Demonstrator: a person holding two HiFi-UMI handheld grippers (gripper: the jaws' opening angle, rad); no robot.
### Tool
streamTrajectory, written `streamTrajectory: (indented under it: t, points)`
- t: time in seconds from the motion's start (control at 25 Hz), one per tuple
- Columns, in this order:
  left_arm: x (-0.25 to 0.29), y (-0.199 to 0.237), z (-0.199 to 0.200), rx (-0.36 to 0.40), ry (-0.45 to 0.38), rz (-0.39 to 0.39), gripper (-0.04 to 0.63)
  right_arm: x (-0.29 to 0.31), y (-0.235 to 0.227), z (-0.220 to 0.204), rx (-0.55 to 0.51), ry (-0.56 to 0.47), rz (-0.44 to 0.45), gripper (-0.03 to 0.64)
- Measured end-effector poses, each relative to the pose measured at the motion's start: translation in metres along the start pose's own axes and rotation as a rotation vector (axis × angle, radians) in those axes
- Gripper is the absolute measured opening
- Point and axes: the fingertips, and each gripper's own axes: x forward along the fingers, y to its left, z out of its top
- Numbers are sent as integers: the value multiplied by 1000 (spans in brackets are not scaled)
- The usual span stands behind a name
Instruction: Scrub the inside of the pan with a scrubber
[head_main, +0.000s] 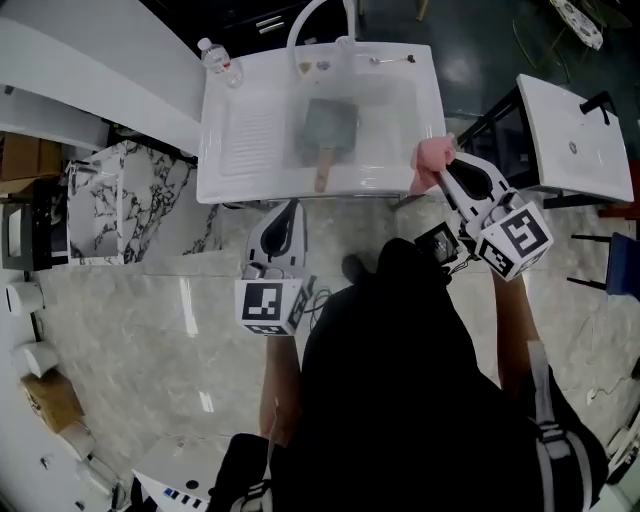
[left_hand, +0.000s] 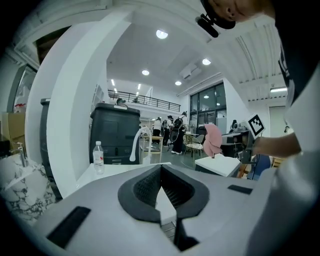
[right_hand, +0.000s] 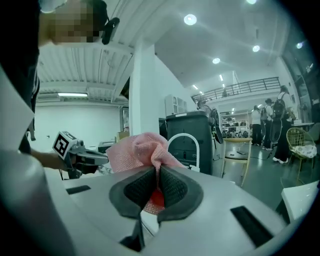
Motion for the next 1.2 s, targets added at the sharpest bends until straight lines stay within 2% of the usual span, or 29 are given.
streamTrajectory:
  t: [0.24, 0.44, 0.8, 0.92, 1.2]
  points:
    - [-12, -1, 27, -13, -60, 3, 34, -17, 22, 26, 20, -49, 57, 34]
    - [-13, -4, 30, -13, -51, -2, 34, -19, 29, 30, 58, -60, 78, 34]
    - [-12, -10, 23, -2, -32, -22, 34, -21, 26, 28, 71, -63, 52, 34]
    - [-15, -11, 17, 0, 4, -23, 34, -21, 25, 27, 71, -67, 46, 34]
    - [-14, -12, 18, 5, 2, -19, 34, -19, 25, 25, 72, -74, 50, 34]
